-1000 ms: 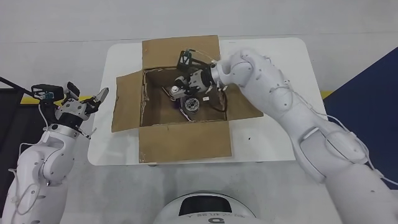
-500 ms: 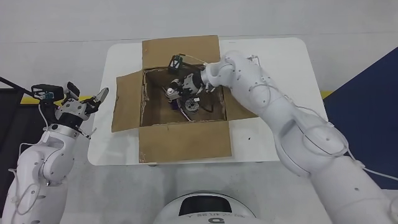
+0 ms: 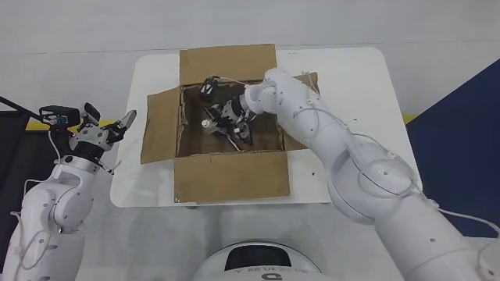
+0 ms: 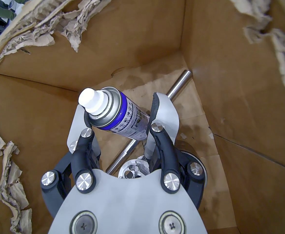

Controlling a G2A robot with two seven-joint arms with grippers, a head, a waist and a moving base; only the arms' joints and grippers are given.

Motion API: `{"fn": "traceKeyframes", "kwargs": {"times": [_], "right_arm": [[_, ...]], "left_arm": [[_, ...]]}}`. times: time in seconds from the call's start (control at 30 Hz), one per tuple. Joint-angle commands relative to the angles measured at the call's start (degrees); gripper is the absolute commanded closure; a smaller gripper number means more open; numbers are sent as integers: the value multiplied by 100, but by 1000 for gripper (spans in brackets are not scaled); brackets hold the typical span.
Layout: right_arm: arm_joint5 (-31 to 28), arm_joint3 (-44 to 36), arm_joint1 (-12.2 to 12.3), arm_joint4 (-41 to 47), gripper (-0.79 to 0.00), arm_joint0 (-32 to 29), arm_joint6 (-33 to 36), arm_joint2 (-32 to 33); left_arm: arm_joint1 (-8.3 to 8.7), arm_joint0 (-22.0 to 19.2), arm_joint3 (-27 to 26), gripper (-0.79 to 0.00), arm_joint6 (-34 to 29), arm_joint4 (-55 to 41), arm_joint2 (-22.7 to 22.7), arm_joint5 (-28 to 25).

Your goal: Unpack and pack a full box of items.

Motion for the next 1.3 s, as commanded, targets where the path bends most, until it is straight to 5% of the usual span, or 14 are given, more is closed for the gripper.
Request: {"fn": "traceKeyframes", "kwargs": {"times": [0.0,0.37,0.63,1.27], "right_arm": [[-62,78,-55,-61,-428,9,-39,-23],[-910,352,-175,-267,-637,158,-507,1],[-862,357,-241,-685,-785,147,-391,-116],[-368,556,-713,-1124,-597,61,129,-322]], "left_arm": [[0,0,0,-785,0,0,0,0],[0,0,0,-785,0,0,0,0],[0,0,0,-785,0,0,0,0],[0,0,0,-785,0,0,0,0]]}}
